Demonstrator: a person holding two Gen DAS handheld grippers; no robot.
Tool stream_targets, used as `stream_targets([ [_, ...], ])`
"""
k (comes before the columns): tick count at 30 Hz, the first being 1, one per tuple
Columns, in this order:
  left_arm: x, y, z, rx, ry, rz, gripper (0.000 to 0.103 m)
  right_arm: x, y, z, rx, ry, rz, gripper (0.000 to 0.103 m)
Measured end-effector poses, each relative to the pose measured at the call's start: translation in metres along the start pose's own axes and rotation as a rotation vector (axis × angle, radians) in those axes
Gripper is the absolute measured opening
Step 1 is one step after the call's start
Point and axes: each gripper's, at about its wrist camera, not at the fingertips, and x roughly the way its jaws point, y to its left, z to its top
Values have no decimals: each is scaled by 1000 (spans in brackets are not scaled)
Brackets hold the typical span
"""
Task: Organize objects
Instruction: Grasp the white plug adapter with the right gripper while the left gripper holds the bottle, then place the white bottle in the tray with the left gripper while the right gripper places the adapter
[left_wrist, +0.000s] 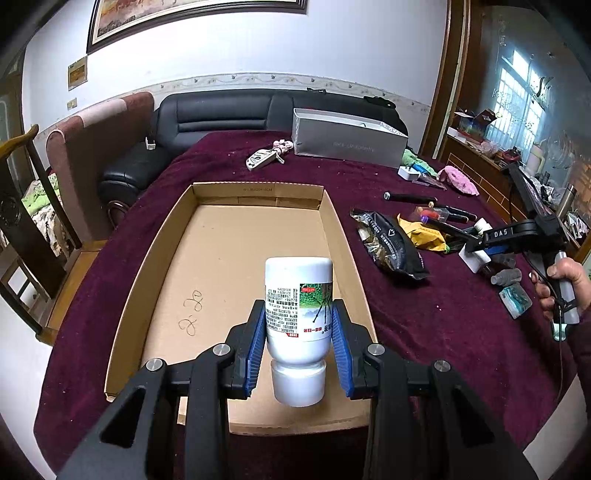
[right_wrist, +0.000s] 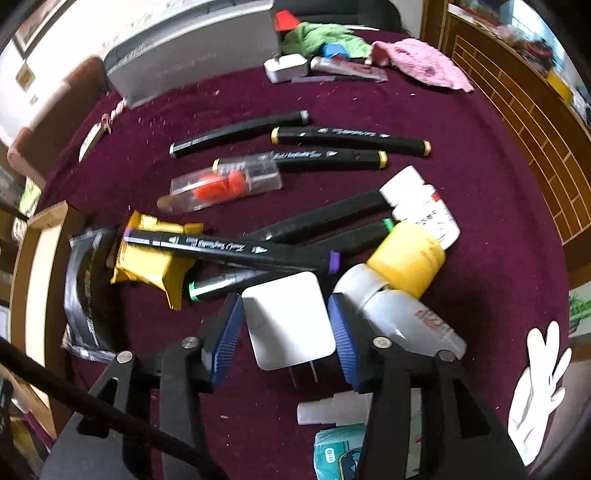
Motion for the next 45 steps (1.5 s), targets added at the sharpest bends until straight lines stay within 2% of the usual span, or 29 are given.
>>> stream_targets([
  [4,5,1,-1,-8,11,-1,29,5,12,-6,-29,13,14,50],
  [8,8,2,-2,-15,17,0,29,17,23,-12,-59,22,-57,50],
  [10,8,3,-2,-20,17,6,29,16,29,-17,-76,-7,-106,43],
  [12,6,5,-2,-24,12,8,29,13,28,-20,-55,-7,-98,43],
  [16,0,6,0,-19,-7,-1,29,-3,28,-30,-11,-30,-44,43],
  [20,-8,7,8,-11,-30,-20,29,-33,39,-39,8,-57,59,43],
  [25,-8,12,35,0,-55,-44,29,-72,89,-37,-59,-106,198,43],
  [28,1,15,55,21,-60,-25,29,-81,134,-28,-96,-97,311,43],
  [31,22,26,77,-5,-23,-52,29,-74,170,-19,-108,-81,378,43],
  [35,57,40,96,-29,24,-36,29,-42,216,3,-80,-20,446,43],
  [39,93,53,100,-65,90,-31,29,-8,251,20,-59,19,427,43],
  [45,132,71,99,-139,168,-59,29,25,264,34,-18,41,364,43],
])
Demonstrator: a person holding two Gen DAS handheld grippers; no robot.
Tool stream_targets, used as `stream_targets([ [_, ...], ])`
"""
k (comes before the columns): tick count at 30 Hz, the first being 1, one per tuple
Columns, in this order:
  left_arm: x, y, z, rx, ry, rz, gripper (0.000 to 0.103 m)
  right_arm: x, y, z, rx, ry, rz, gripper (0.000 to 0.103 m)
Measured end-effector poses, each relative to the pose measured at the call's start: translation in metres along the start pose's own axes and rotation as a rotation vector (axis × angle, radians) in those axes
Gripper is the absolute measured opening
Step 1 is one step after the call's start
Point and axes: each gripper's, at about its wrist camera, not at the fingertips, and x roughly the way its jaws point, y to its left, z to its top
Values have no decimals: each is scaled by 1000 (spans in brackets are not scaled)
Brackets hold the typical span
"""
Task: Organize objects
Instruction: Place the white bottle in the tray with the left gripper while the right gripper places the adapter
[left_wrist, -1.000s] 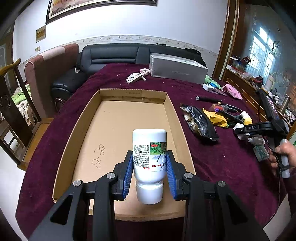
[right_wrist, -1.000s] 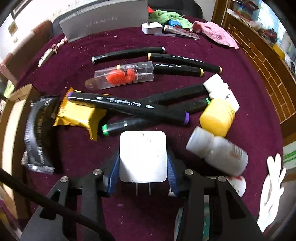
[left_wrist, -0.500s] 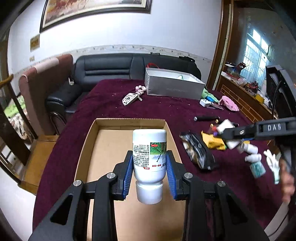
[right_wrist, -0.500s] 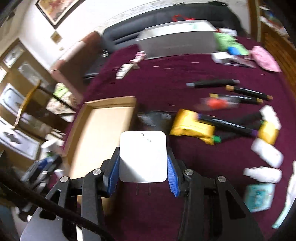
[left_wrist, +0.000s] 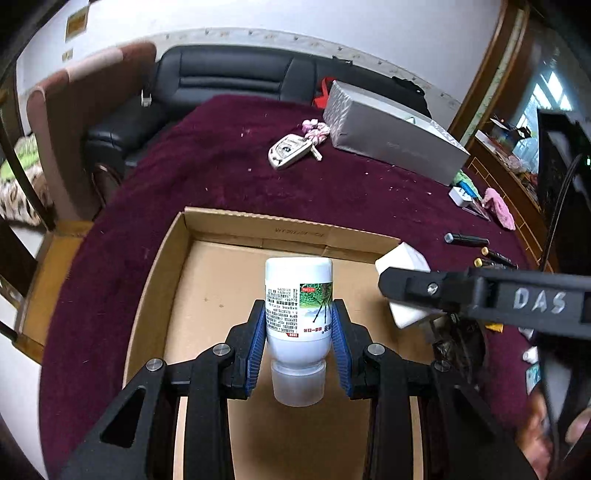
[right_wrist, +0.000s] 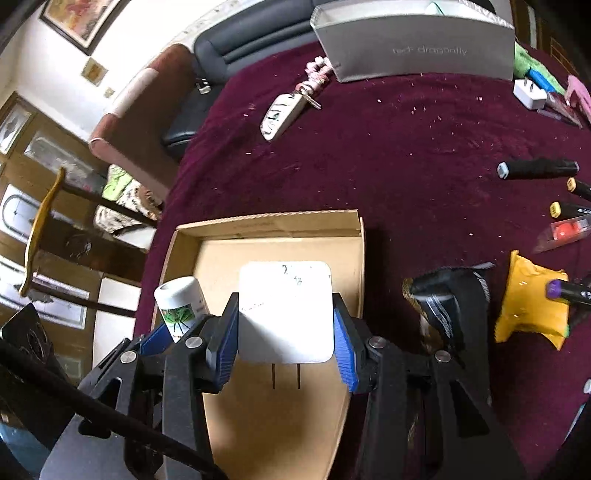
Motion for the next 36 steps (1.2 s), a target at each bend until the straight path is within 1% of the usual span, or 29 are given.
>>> stream_targets([
  [5,12,3,6,-21,11,-2,29,18,-8,5,12,3,-72,44],
  [8,19,3,10,-33,15,-11,29,17,-9,8,5,-24,-96,43],
  [13,30,3,11,-59,26,-51,29,19,-5,10,-5,-38,-108,43],
  [19,34,5,12,-81,20,-61,29,23,1,12,-43,-53,-152,44],
  [25,33,8,14,-122,39,-68,30,17,-2,13,-33,-83,-134,45],
  [28,16,8,9,-114,12,-43,30,-2,-4,10,-25,-136,-114,45],
  [30,-3,4,0,-101,-29,-36,30,-16,-6,7,-31,-162,-103,45],
  [32,-19,-3,-13,-90,-74,-37,32,-34,-10,-3,-49,-197,-99,54],
  [33,-27,-8,-21,-79,-100,-40,35,-44,-14,-11,-58,-215,-97,56],
  [34,-31,-13,-27,-65,-121,-41,36,-49,-17,-16,-62,-226,-97,57],
  [36,-37,-29,-43,-2,-161,-7,37,-58,-24,-29,-66,-233,-98,57],
])
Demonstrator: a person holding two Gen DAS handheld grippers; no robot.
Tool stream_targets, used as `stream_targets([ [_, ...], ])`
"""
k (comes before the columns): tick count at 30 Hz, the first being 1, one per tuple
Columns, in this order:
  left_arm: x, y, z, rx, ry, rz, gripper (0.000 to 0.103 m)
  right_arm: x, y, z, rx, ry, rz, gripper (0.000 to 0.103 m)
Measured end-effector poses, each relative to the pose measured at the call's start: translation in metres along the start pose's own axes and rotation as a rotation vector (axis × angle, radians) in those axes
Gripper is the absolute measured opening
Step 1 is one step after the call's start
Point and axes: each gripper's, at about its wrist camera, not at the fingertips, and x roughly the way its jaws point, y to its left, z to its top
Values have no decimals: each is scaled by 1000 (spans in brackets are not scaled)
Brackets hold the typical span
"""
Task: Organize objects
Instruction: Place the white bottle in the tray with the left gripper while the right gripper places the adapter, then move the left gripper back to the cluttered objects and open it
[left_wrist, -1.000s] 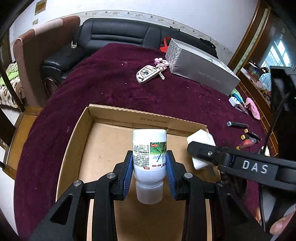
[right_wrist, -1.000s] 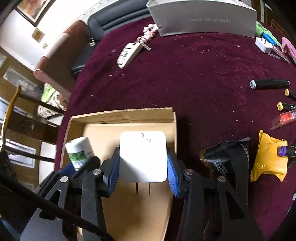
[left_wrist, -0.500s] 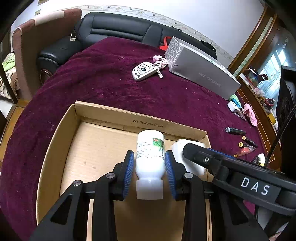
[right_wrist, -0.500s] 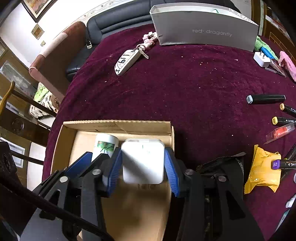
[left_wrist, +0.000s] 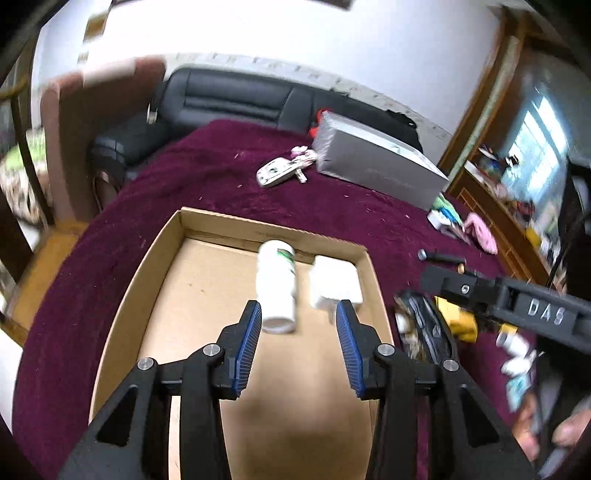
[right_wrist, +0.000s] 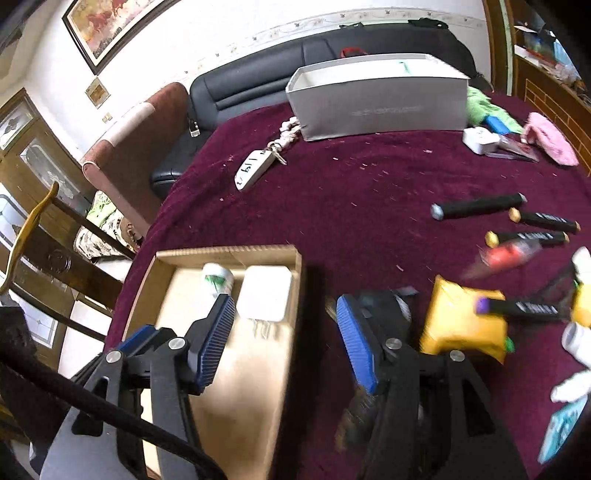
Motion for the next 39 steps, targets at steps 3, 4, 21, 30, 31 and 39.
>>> stream_targets([
  [3,0,-27,-18,138,-4,78,37,-13,-14,-18,23,8,25,57],
  [4,3,-34,-21,181,3,120,37,-18,-19,-25,34,9,33,57],
  [21,-31,-59,-35,175,14,78,37,-106,-104,-90,112,-109,18,58],
  [30,-37,-131,-29,206,61,-144,55,-172,-193,-111,228,-264,-102,67],
  [31,-31,-143,-30,220,75,-151,55,-177,-202,-113,244,-275,-115,67],
  [39,28,-197,-9,202,157,-201,55,-182,-245,-129,325,-270,-108,68],
])
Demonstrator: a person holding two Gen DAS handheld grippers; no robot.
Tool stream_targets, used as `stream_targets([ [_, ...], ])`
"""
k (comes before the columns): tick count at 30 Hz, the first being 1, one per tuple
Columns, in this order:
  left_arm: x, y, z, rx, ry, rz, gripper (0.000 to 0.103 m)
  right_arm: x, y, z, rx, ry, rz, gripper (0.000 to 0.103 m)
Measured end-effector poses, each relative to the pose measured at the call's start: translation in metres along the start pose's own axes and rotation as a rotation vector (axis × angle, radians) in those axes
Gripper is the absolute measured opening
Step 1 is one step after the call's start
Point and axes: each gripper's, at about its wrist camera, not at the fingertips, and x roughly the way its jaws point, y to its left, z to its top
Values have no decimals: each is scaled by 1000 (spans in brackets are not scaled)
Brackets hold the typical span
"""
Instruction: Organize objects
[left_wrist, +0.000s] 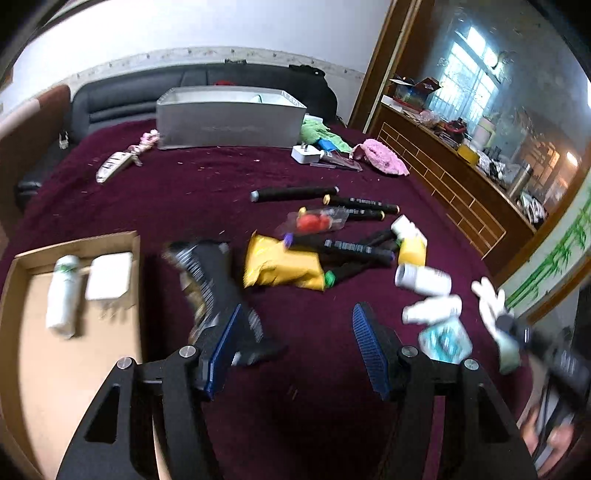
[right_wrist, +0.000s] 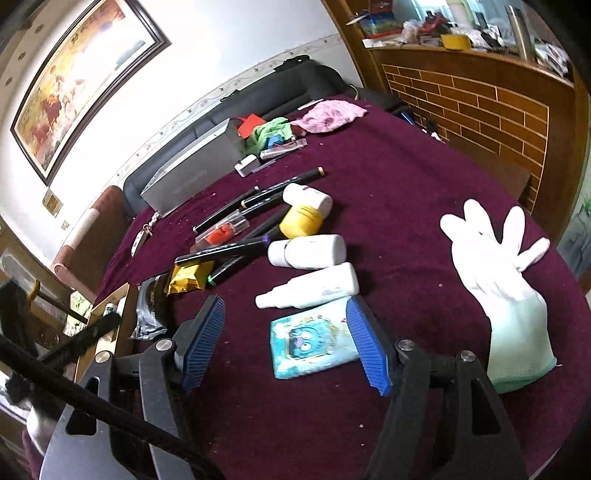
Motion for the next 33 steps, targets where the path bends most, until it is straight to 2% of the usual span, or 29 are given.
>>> stream_targets([
  [3,26,-2,25,-25,33,-41,55,2,-9,0,15,1,14,68],
  [6,57,-5,49,-31,44,-25,55,3,-14,-2,24,-2,37,68],
  [8,82,-3,61,-51,81,13,55,4,-18,-1,29,-1,50,68],
  [10,102,0,67,-71,115,5,55,9,-22,-1,40,6,59,68],
  [12,122,-1,67,-71,183,13,55,13,-25,-1,55,16,72,68],
  [16,128,-13,51,-42,284,-95,55,20,-29,-1,72,26,96,68],
  [21,106,-44,19,105,404,-221,55,27,-31,-2,75,24,106,68],
  [24,85,-57,9,178,392,-248,55,29,-33,-4,79,18,116,68],
  [27,69,-59,6,195,340,-208,55,29,-34,-5,80,13,115,68],
  [28,63,-57,4,196,315,-168,55,29,-34,-5,76,10,111,68],
  [30,57,-47,6,177,262,-90,55,28,-35,-6,71,4,102,68],
  [33,51,-28,4,85,217,-64,55,30,-38,-8,72,2,94,68],
])
